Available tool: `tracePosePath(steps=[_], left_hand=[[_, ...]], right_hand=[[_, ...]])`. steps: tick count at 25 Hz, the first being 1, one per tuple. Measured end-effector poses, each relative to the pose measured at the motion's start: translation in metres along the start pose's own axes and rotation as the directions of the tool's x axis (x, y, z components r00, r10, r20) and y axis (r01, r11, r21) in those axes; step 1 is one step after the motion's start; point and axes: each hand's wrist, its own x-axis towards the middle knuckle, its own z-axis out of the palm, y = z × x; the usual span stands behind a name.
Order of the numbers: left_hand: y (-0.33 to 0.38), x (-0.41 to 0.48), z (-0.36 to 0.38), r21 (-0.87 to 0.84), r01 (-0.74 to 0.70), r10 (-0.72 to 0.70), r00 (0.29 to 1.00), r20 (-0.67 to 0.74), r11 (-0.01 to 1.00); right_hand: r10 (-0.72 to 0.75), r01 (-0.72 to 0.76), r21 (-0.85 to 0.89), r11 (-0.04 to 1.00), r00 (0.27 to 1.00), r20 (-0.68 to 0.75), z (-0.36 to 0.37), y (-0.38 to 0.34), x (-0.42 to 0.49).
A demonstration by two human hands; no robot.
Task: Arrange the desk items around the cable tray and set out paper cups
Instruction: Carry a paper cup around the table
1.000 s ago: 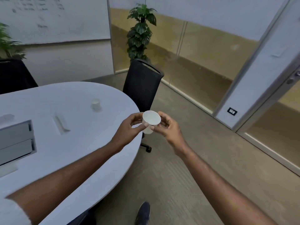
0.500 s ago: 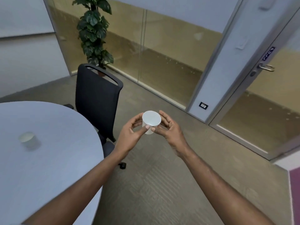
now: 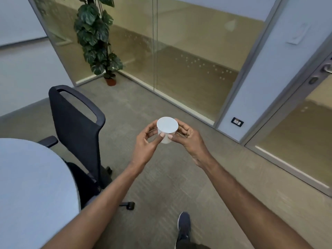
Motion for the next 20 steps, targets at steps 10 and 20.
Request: tracePosePath(steps=[10,20], left_hand=[[-0.037,0.251,0.028,0.036,0.0,0.009,0.965,-0.263,0.999],[-0.061,0.512,-0.05,0.056,-0.02,0.041,0.918,-0.395,0.998]], right_hand=[[0.048,-0.034,-0.077,0.996,0.983,0.18,-0.044,-0.014,0.286],[0.015,0.012,-0.126,0.992,0.977,0.211,0.016,-0.026,0.568]])
